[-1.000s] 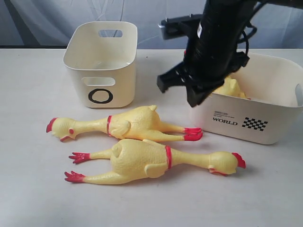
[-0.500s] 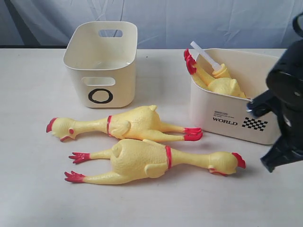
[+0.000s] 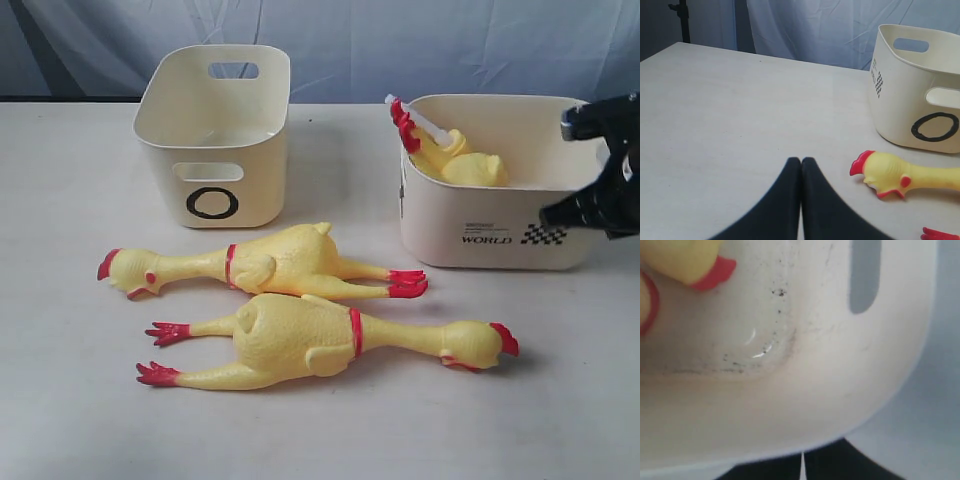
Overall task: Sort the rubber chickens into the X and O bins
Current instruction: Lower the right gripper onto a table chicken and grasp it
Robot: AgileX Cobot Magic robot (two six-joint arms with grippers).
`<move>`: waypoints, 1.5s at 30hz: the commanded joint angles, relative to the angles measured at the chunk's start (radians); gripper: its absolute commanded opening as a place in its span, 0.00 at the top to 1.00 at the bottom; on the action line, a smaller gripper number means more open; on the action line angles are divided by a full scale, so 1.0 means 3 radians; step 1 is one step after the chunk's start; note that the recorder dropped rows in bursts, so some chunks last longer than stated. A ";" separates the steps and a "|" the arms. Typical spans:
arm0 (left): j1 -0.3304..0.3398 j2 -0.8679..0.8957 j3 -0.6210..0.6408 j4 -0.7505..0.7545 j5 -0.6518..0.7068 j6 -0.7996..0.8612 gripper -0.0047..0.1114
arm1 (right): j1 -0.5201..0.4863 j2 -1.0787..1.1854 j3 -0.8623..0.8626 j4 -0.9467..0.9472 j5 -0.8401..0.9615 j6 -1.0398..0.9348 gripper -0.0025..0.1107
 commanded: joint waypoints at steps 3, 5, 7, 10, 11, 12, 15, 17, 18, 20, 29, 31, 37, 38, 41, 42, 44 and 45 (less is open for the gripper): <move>-0.0013 0.0006 -0.0012 -0.0027 -0.0040 -0.0002 0.96 | -0.0032 0.0549 -0.0778 0.0012 -0.0407 0.0009 0.98; -0.0013 0.0006 -0.0012 -0.0027 -0.0040 -0.0002 0.96 | -0.0032 0.0741 -0.1059 0.0103 -0.0457 0.0009 0.98; -0.0013 0.0006 -0.0012 -0.0027 -0.0040 -0.0002 0.96 | -0.0032 0.0927 -0.1299 0.0121 -0.0496 0.0009 0.98; -0.0013 0.0006 -0.0012 -0.0027 -0.0040 -0.0002 0.96 | -0.0032 0.1237 -0.1758 0.0182 -0.0605 -0.0005 0.98; -0.0013 0.0006 -0.0012 -0.0027 -0.0040 -0.0002 0.96 | -0.0032 0.1352 -0.1928 0.0328 -0.0602 -0.0026 0.98; -0.0013 0.0006 -0.0012 -0.0027 -0.0040 -0.0002 0.96 | -0.0032 0.1402 -0.2007 0.0401 -0.0532 -0.0074 0.98; -0.0013 0.0006 -0.0012 -0.0017 -0.0040 -0.0002 0.96 | -0.0032 0.1436 -0.2242 0.0273 -0.0314 -0.0188 0.98; -0.0013 0.0006 -0.0012 -0.0017 -0.0040 -0.0002 0.96 | -0.0026 0.1291 -0.2435 0.0204 -0.0191 -0.0188 0.98; -0.0013 0.0006 -0.0012 -0.0017 -0.0040 -0.0002 0.96 | -0.0009 0.1172 -0.2536 0.0306 -0.0098 -0.0193 0.98; -0.0013 0.0006 -0.0012 -0.0017 -0.0040 -0.0002 0.96 | 0.0069 0.0945 -0.2610 0.0592 0.0031 -0.0728 0.98; -0.0013 0.0006 -0.0012 -0.0017 -0.0040 -0.0002 0.96 | 0.0944 0.0709 -0.2410 0.3260 0.1731 -0.4386 0.87; -0.0013 0.0006 -0.0012 -0.0017 -0.0040 -0.0002 0.96 | 0.1177 0.0804 -0.2346 0.3013 0.1722 -0.4386 0.68; -0.0013 0.0006 -0.0012 -0.0017 -0.0040 -0.0002 0.96 | 0.1705 0.1117 -0.2308 0.2485 0.1716 -0.4153 0.36; -0.0013 0.0006 -0.0012 -0.0017 -0.0040 -0.0002 0.96 | 0.1756 0.1154 -0.2299 0.2476 0.1716 -0.4153 0.40; -0.0013 0.0006 -0.0012 -0.0017 -0.0040 -0.0002 0.96 | 0.1910 0.1280 -0.2299 0.2470 0.1743 -0.4153 0.46; -0.0013 0.0006 -0.0012 -0.0017 -0.0040 -0.0002 0.96 | 0.1950 0.1318 -0.2299 0.2454 0.1725 -0.4153 0.45; -0.0013 0.0006 -0.0012 -0.0017 -0.0040 -0.0002 0.96 | 0.1997 0.1378 -0.2299 0.2438 0.1714 -0.4153 0.41; -0.0013 0.0006 -0.0012 -0.0017 -0.0040 -0.0002 0.96 | 0.2022 0.1405 -0.2299 0.2446 0.1731 -0.4153 0.39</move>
